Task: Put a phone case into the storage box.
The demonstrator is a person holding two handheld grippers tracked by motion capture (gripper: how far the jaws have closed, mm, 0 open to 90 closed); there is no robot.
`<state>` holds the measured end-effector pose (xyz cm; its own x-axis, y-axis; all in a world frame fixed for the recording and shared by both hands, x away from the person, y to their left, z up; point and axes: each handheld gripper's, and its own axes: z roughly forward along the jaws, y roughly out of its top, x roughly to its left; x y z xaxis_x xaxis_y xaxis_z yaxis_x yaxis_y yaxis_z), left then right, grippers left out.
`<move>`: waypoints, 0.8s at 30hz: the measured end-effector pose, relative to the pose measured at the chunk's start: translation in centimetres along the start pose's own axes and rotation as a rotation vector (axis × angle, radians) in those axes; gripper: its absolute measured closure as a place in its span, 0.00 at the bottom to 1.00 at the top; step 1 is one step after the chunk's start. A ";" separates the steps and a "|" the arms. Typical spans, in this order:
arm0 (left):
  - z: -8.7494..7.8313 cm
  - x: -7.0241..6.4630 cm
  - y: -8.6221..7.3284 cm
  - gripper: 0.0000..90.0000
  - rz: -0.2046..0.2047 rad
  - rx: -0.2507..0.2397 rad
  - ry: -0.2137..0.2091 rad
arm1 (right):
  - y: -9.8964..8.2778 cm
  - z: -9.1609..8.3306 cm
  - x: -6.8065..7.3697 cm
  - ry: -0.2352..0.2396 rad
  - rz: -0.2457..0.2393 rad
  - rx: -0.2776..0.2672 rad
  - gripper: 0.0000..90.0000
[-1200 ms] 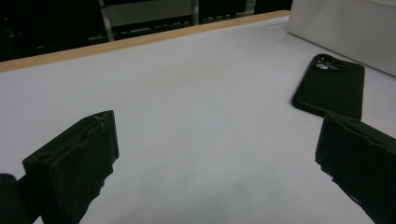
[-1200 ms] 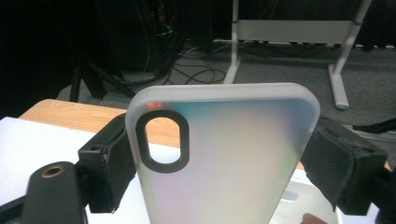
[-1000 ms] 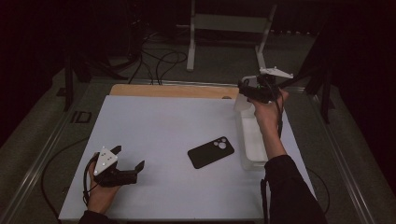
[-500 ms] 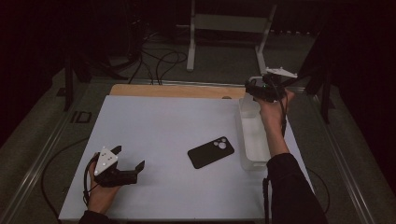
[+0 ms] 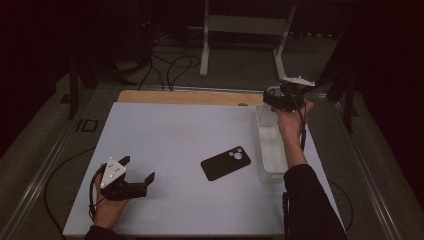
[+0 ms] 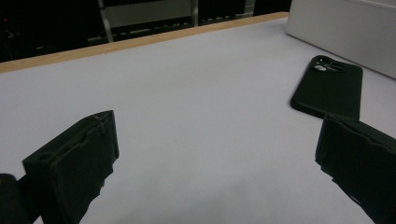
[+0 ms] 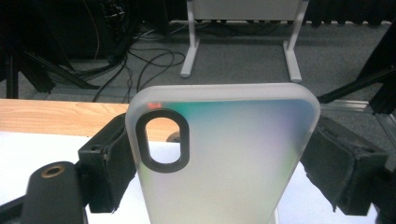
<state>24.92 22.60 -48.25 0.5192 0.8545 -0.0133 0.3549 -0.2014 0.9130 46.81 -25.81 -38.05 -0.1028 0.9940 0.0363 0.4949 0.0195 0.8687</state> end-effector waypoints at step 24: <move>0.0 -0.1 0.0 0.00 0.002 0.001 -0.003 | -2.9 3.2 0.2 -0.026 0.014 0.096 0.19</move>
<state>24.86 22.55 -48.25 0.5223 0.8527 -0.0127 0.3543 -0.2034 0.9127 48.09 -25.37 -42.18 -0.0732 0.9967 0.0341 0.5771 0.0144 0.8166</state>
